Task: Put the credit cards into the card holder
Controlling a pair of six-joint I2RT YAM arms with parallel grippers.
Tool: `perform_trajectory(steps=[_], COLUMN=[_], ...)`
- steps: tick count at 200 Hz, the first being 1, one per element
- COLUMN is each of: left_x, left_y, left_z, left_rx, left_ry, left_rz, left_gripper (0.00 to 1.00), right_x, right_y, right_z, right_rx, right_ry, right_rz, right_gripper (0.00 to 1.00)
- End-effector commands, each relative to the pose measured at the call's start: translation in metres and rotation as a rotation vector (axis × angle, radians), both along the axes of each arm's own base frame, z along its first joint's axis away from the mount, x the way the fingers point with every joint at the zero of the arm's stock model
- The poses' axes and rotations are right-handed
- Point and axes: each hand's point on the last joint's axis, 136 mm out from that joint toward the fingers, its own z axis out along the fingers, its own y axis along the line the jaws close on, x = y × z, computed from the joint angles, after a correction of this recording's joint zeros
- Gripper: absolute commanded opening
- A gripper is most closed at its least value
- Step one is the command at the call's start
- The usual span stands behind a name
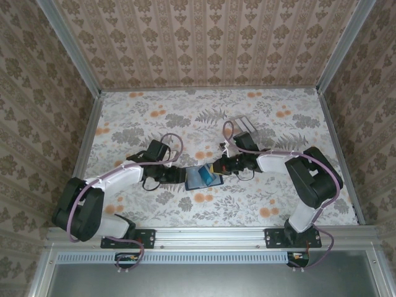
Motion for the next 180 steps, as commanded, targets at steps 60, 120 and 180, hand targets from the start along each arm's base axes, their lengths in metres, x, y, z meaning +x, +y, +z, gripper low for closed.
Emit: perform_trajectory(steps=[60, 120, 180], left_x=[0.009, 0.011, 0.013], left_y=[-0.007, -0.012, -0.010], left_z=[-0.004, -0.019, -0.029], left_rx=[0.025, 0.023, 0.075], left_ry=[0.009, 0.033, 0.056], left_rz=[0.005, 0.018, 0.007], left_gripper=[0.47, 0.39, 0.25], right_x=[0.000, 0.001, 0.009], right_y=[-0.008, -0.003, 0.004], right_z=[-0.009, -0.011, -0.017], right_rx=[0.009, 0.031, 0.041], right_ry=[0.018, 0.035, 0.026], right_rz=[-0.023, -0.017, -0.027], right_gripper=[0.00, 0.00, 0.00])
